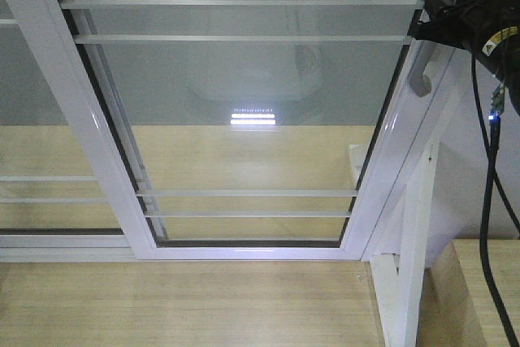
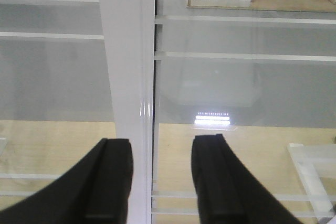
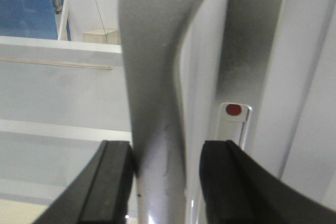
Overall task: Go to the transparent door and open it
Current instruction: 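Reach the right gripper to the grey door handle and close on it, then pull the handle with the right gripper, sliding the door away from the frame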
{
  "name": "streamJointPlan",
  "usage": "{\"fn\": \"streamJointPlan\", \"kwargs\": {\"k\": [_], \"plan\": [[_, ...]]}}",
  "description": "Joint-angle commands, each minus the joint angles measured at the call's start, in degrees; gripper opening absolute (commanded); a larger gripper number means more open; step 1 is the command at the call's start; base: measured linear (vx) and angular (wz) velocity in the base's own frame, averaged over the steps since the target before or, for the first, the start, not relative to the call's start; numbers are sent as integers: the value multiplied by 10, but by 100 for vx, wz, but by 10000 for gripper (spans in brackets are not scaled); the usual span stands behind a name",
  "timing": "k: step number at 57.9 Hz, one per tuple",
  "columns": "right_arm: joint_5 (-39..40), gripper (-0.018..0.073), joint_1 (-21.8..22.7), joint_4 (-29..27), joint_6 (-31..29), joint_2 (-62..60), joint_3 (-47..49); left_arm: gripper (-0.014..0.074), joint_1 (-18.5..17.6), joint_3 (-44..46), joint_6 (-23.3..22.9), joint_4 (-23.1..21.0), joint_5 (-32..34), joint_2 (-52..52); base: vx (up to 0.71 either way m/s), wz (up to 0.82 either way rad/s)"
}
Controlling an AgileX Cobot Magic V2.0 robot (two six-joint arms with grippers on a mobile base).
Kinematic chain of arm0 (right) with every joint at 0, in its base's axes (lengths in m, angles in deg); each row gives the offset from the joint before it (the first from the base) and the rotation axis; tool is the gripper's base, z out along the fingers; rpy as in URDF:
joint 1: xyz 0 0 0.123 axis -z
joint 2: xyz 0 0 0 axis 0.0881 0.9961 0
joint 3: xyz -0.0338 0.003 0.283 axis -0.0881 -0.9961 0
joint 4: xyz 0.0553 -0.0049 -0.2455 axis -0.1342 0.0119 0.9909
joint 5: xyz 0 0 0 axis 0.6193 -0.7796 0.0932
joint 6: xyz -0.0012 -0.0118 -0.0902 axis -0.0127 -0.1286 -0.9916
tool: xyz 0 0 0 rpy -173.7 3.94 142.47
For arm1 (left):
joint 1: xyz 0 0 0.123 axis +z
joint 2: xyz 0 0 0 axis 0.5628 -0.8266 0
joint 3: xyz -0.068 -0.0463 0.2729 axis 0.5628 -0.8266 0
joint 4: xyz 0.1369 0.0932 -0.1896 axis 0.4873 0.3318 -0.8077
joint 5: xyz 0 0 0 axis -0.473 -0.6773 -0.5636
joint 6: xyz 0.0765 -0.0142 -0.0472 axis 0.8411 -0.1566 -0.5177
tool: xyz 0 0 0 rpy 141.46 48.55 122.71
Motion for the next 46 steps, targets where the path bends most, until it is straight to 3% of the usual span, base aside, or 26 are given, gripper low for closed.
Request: {"fn": "streamJointPlan", "kwargs": {"k": [1, 46], "plan": [[54, 321, -11, -2, 1, -28, 21, 409, -3, 16, -1, -4, 50, 2, 0, 0], [79, 323, -150, -7, -4, -17, 24, 409, -3, 16, -1, -4, 43, 3, 0, 0]]}}
